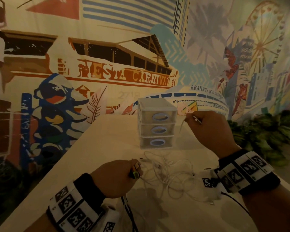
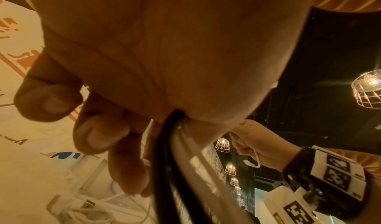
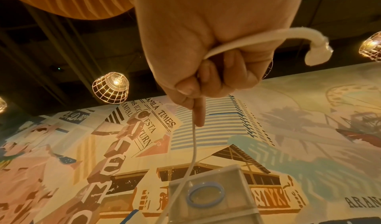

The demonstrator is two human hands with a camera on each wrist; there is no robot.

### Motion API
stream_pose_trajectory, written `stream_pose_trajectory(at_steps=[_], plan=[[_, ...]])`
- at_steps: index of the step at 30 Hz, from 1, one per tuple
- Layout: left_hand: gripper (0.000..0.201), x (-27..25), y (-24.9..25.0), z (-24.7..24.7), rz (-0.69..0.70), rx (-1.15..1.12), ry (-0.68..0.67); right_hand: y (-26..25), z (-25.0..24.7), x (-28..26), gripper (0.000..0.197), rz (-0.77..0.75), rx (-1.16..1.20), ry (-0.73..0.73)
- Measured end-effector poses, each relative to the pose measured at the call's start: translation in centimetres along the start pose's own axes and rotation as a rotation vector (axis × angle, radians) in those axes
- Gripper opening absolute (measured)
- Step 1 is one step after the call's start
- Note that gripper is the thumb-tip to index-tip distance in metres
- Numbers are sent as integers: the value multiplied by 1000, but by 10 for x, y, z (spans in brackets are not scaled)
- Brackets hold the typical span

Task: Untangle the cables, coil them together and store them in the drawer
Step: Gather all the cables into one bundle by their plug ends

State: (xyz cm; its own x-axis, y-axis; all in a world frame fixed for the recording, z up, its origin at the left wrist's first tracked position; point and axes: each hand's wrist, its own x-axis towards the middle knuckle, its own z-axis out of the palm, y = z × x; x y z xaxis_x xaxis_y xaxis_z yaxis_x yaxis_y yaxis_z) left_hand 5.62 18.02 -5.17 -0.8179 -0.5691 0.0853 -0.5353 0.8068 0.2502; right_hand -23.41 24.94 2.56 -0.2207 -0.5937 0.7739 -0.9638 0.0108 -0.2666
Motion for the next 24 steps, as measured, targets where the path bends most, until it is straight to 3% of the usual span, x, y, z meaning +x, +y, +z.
stream_pose_trajectory(at_steps=[5, 8, 13, 15, 17, 20, 24], plan=[[35, -1, 17, -9, -31, -13, 6, -16, -10, 2, 48, -58, 56, 92], [44, -1, 25, -11, -26, -69, 25, -31, -21, 0, 38, -131, 190, 147], [59, 3, 22, -7, -72, -138, -4, -63, -38, -16, 27, -231, 476, -49], [57, 5, 18, -7, -87, -221, 67, -66, -41, -22, 27, -258, 504, -81], [51, 5, 17, -10, -97, -298, 180, -61, -41, -29, 24, -265, 486, -78], [59, 5, 22, -17, -106, -396, 292, -43, -38, -41, 24, -286, 325, -110], [48, -1, 35, -27, -83, -545, 331, -18, -29, -51, 29, -201, 135, -240]])
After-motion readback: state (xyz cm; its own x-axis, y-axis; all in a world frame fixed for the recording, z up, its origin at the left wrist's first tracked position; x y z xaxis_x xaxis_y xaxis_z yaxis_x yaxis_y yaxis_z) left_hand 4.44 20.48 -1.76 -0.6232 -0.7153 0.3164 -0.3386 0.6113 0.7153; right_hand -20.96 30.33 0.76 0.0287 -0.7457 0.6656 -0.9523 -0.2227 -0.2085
